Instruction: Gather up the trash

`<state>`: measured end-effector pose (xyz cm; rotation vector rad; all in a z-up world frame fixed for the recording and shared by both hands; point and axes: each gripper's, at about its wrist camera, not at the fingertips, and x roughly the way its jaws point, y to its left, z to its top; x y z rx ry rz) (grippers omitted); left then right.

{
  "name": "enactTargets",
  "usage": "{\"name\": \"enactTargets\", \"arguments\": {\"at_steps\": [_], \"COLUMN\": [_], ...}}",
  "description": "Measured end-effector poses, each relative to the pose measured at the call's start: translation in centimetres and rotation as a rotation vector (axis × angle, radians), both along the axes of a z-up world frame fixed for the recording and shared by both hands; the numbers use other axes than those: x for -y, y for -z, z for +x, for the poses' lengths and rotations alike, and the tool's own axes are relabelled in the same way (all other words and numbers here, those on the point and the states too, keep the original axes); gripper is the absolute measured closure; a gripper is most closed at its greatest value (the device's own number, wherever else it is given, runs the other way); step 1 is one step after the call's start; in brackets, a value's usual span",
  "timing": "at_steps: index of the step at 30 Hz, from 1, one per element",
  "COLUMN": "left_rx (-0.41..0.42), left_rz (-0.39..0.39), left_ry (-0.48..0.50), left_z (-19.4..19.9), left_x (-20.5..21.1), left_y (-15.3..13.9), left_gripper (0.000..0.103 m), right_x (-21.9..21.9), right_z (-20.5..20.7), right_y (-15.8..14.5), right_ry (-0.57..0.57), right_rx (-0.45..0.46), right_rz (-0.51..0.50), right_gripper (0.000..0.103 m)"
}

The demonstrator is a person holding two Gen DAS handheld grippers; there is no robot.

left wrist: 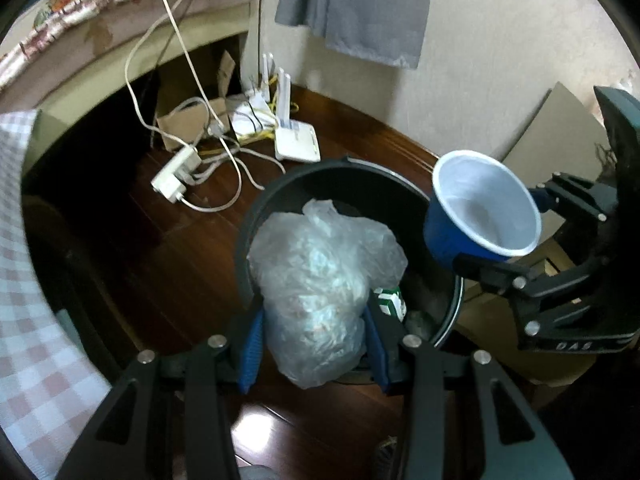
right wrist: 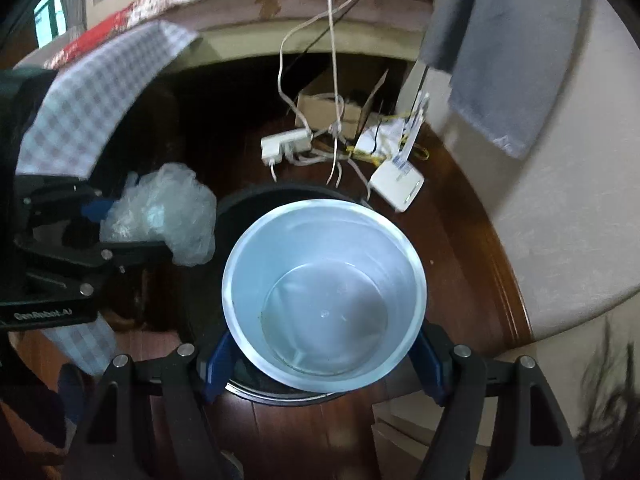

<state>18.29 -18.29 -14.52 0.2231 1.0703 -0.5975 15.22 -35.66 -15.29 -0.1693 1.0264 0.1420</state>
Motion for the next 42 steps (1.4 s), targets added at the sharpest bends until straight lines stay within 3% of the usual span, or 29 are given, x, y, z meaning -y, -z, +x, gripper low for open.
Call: {"name": "enactTargets", "arguments": {"at_steps": [4, 8, 9, 10, 11, 12, 15, 19, 24, 31, 42], "left_rx": [-0.026, -0.076, -0.068, -0.058, -0.049, -0.045, -0.024, -0.01, 0.035, 0.123, 0.246], "left_rz": [0.0, 0.01, 0.018, 0.037, 0.058, 0.062, 0.056, 0.063, 0.06, 0.069, 0.026], "left_ry": [0.009, 0.037, 0.029, 0.007, -0.015, -0.024, -0.043, -0.058, -0.082, -0.148, -0.226], "left_z": [0.5, 1.2, 1.3, 1.4, 1.4, 1.4, 1.2, 0.9, 0.5, -0.9, -4.6], "left_x": [0.5, 1.3, 1.3, 1.3, 1.2, 1.1, 0.6, 0.3, -0.3, -2.3, -5.4], "left_y": [1.1, 2.9, 3.2, 3.4, 3.5, 3.5, 3.4, 3.2, 2.0, -2.3, -8.5], "left_gripper": [0.056, 0.05, 0.039, 0.031, 0.017, 0.012, 0.008, 0.006, 0.006, 0.005, 0.005], "right_x": [0.3, -0.3, -0.4, -0.4, -0.3, -0.1, 1.3, 2.4, 1.8, 1.8, 0.3], "right_z": [0.8, 1.4, 1.5, 1.6, 1.5, 1.4, 1.2, 1.3, 1.1, 0.4, -3.2], "right_y": [2.1, 4.1, 4.8, 5.5, 5.9, 6.2, 5.6, 4.5, 3.0, -0.9, -6.8], "right_ry": [-0.008, -0.046, -0.048, -0.044, -0.049, -0.059, -0.028, 0.029, 0.046, 0.157, 0.236], "right_rx": [-0.038, -0.043, -0.046, -0.06, -0.078, -0.094, -0.078, -0.046, -0.003, 0.064, 0.201], "right_rz": [-0.006, -0.097, -0.146, -0.202, -0.228, -0.232, -0.179, -0.131, -0.141, -0.013, 0.08], "right_gripper": [0.027, 0.023, 0.017, 0.0, 0.0, 0.0, 0.0, 0.0, 0.0, 0.0, 0.0]}}
